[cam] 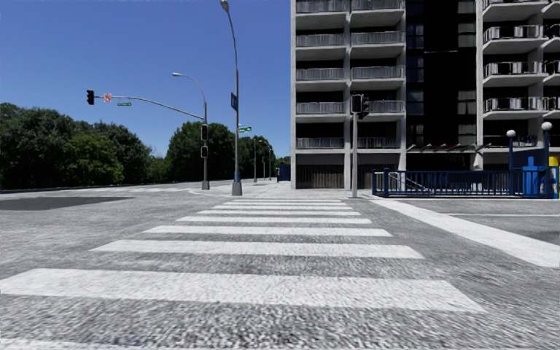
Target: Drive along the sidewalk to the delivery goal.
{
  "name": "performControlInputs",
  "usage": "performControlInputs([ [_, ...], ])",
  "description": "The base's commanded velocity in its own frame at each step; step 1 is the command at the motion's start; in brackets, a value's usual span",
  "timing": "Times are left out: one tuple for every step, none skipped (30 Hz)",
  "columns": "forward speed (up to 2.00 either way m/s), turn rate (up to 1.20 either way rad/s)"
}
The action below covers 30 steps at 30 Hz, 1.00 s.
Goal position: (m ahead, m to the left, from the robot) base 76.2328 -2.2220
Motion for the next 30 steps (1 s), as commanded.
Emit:
performControlInputs([
  [2.0,0.0],
  [2.0,0.0],
  [2.0,0.0],
  [2.0,0.0],
  [2.0,0.0],
  [2.0,0.0],
  [2.0,0.0],
  [2.0,0.0],
  [2.0,0.0],
  [2.0,0.0],
  [2.0,0.0],
  [2.0,0.0],
  [2.0,0.0],
  [2.0,0.0],
  [2.0,0.0],
  [2.0,0.0],
  [2.0,0.0],
  [2.0,0.0],
  [2.0,0.0],
  [2.0,0.0],
  [2.0,0.0],
  [2.0,0.0],
  [2.0,0.0],
  [2.0,0.0],
  [2.0,0.0],
  [2.0,0.0],
  [2.0,0.0],
  [2.0,0.0],
  [2.0,0.0],
  [2.0,0.0],
])
